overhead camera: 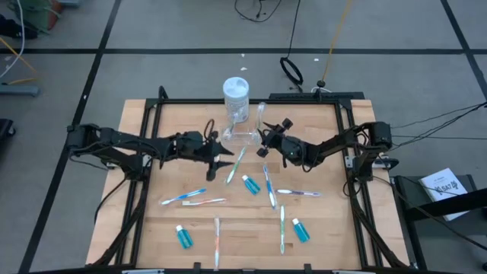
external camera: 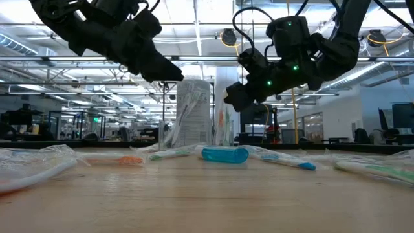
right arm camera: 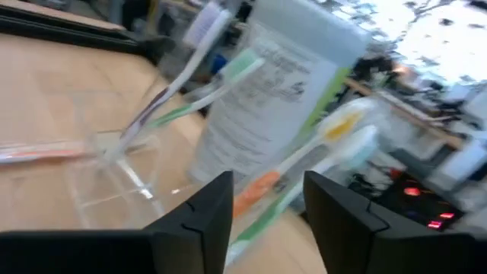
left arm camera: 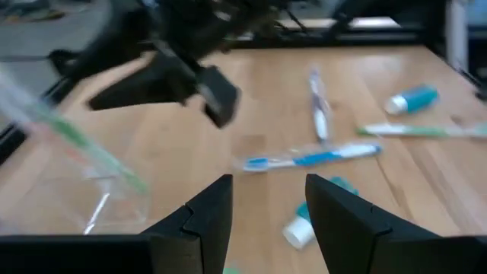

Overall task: Pick & Place toothbrushing station
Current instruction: Put the blue mouthwash bottle into the transparent organizer

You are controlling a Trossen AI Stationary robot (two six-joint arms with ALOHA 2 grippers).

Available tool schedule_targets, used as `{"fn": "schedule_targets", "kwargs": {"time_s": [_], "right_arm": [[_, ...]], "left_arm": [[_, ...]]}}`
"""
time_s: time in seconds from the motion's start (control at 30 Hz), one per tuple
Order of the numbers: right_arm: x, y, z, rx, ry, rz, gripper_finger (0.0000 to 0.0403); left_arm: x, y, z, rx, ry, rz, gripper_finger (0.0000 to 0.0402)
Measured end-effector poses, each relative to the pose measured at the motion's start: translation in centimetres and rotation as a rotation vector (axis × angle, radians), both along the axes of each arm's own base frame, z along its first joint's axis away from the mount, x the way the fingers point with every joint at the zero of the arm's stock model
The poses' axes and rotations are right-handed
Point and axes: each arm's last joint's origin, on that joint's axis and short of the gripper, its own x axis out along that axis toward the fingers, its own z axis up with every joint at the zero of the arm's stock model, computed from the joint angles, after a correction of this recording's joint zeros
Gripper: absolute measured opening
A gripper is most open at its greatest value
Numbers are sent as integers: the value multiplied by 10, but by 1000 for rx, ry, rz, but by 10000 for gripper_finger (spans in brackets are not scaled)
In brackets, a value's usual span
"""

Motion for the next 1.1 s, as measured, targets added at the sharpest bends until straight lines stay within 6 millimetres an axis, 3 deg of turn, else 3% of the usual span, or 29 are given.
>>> {"fn": "schedule_targets", "kwargs": {"time_s": [0.17, 0.33, 0.7, 0.83, 1.1], "right_arm": [[-1, 12, 1, -62, 49, -110, 168], [-1, 16, 1, -81, 69, -109, 168], [-1, 16, -1, -79, 82, -110, 169], [-1, 16, -2, -67, 83, -110, 169], [-2, 16, -2, -63, 85, -108, 169]], "left_arm": [[11, -11, -19, 47, 37, -68, 173], [30, -15, -37, 41, 14, -96, 173], [83, -19, -71, -25, 258, -197, 173], [87, -17, -83, -26, 345, -186, 173], [83, -9, -87, 1, 401, -162, 173]]}}
